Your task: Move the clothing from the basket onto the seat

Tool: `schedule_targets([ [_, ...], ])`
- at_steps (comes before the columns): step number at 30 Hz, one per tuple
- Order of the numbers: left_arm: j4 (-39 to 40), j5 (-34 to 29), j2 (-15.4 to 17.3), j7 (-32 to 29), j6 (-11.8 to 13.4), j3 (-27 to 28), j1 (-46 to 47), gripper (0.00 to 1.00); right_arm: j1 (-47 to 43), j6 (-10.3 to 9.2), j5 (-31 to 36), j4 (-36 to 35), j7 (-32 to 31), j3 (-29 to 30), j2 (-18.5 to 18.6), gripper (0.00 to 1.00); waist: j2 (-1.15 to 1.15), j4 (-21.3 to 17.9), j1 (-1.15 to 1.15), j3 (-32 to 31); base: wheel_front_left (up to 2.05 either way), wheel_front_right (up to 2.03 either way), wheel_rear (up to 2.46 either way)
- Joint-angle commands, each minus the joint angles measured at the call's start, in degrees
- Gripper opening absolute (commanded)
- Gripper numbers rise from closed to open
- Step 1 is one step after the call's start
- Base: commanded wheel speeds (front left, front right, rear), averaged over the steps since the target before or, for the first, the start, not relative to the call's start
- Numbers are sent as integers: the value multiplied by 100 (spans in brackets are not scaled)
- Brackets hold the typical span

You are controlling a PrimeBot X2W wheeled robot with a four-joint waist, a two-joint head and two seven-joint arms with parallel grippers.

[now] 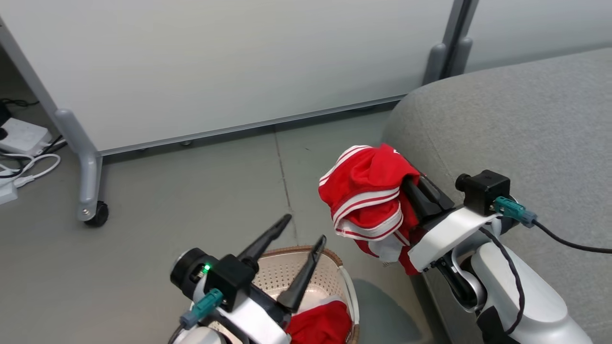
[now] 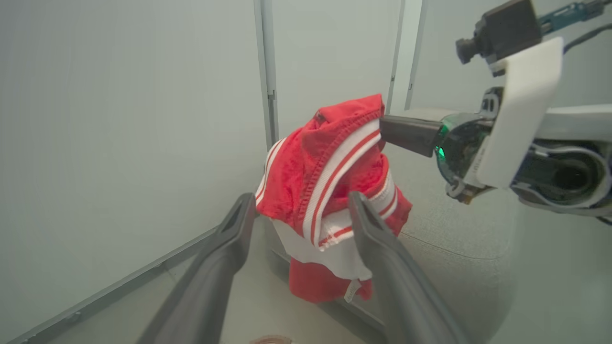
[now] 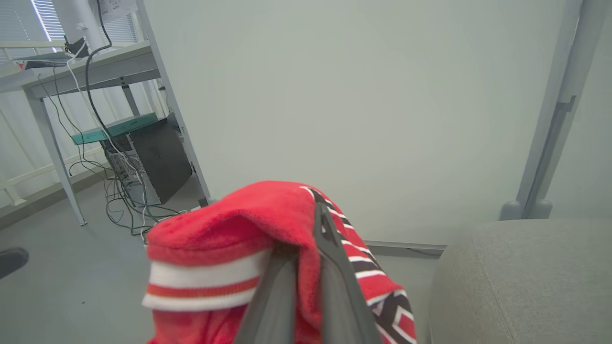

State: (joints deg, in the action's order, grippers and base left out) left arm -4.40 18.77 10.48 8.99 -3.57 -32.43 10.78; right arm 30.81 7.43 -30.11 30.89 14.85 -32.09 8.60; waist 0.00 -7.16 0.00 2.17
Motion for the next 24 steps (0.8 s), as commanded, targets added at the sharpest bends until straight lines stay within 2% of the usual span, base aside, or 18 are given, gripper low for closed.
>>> schedule_targets([
  [1, -23, -56, 57, -28, -59, -61, -72, 100, -82, 11, 59, -45, 4, 83, 20, 0, 0, -116, 0, 49, 0, 0, 0],
  [10, -1, -7, 123, -98, -185, -339, -86, 100, -267, 11, 269, -250, -116, 506, -19, 0, 0, -663, 0, 221, 0, 0, 0],
  [24, 262, -55, 278, -251, -131, -421, 134, 100, -67, 11, 383, -527, -153, 1061, -14, 0, 0, -1751, 0, 614, 0, 0, 0],
])
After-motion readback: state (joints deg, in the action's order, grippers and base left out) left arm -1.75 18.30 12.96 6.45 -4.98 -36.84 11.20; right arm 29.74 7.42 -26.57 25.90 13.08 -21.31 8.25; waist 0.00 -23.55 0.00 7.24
